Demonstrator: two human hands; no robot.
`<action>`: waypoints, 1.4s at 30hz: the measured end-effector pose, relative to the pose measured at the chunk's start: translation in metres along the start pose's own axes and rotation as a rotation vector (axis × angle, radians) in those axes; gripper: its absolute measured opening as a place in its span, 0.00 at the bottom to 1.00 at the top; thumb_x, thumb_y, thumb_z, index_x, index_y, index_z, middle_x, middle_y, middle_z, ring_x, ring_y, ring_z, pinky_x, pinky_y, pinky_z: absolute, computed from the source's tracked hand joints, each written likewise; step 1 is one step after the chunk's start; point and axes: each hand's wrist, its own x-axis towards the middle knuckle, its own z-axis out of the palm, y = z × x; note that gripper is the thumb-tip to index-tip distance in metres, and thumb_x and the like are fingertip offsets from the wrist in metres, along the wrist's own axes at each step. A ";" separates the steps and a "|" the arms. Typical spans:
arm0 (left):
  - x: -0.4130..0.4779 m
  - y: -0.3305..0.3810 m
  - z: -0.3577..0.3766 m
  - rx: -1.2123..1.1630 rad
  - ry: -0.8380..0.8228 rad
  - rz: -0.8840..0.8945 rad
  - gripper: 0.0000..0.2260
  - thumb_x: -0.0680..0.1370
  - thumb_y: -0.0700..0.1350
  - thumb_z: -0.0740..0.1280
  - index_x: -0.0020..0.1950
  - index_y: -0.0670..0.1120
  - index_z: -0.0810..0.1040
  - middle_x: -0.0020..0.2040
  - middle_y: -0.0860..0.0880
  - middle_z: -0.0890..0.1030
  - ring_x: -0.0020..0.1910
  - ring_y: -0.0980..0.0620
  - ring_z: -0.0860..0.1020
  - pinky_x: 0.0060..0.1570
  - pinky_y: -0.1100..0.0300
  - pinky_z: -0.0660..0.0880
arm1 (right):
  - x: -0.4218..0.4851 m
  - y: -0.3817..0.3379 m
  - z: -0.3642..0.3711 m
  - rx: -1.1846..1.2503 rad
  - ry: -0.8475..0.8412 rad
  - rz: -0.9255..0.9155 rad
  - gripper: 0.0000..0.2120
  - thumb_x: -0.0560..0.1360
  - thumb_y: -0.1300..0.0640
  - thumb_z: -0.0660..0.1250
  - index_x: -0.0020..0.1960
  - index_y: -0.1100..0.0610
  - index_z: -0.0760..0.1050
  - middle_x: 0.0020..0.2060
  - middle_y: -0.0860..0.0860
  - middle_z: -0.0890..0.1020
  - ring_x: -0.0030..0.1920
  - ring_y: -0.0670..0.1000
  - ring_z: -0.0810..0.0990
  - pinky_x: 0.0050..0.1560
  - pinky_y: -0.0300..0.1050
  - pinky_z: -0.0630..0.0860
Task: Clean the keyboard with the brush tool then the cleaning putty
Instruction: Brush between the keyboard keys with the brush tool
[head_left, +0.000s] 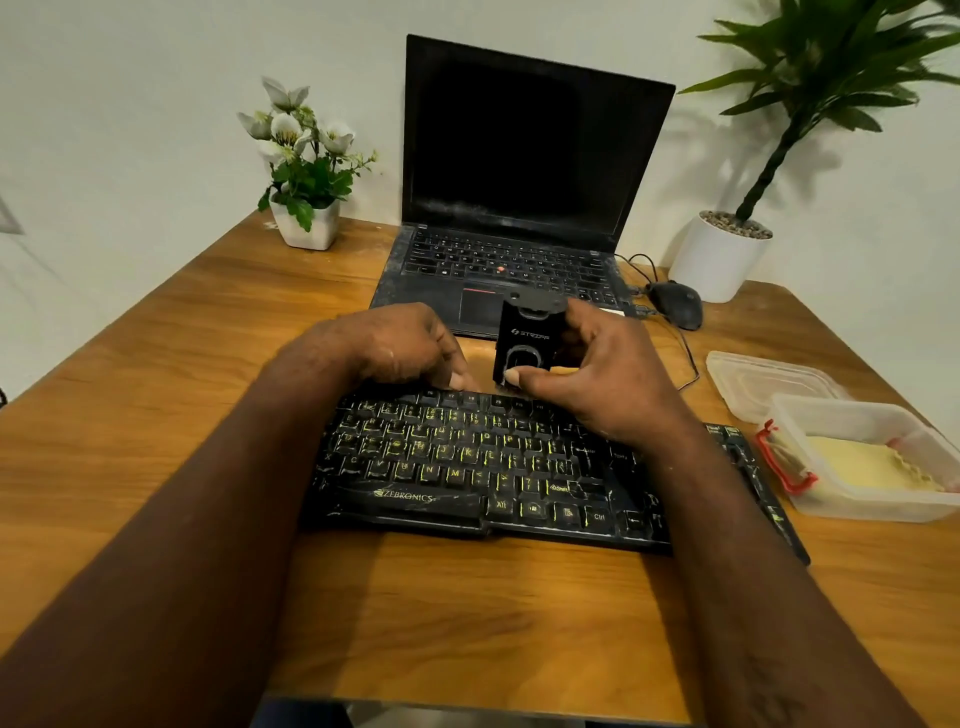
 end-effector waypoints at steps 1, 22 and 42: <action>0.000 -0.001 0.000 0.005 0.005 0.007 0.05 0.79 0.37 0.72 0.48 0.44 0.88 0.37 0.49 0.86 0.33 0.52 0.75 0.35 0.57 0.72 | -0.003 0.000 -0.003 0.069 -0.040 0.009 0.27 0.70 0.56 0.81 0.64 0.44 0.76 0.54 0.43 0.85 0.54 0.41 0.84 0.54 0.40 0.82; -0.005 0.005 0.002 0.039 0.019 0.037 0.07 0.80 0.38 0.71 0.46 0.45 0.88 0.38 0.47 0.86 0.36 0.51 0.77 0.41 0.54 0.74 | -0.001 0.016 -0.027 -0.128 0.024 0.045 0.33 0.69 0.53 0.82 0.70 0.46 0.72 0.61 0.44 0.82 0.59 0.44 0.82 0.61 0.47 0.81; 0.011 0.018 0.031 0.302 0.102 0.239 0.09 0.77 0.59 0.73 0.43 0.55 0.87 0.40 0.63 0.85 0.40 0.66 0.81 0.45 0.61 0.73 | -0.009 0.028 -0.032 0.022 0.029 0.005 0.32 0.69 0.55 0.82 0.69 0.48 0.74 0.59 0.43 0.83 0.58 0.42 0.83 0.58 0.43 0.82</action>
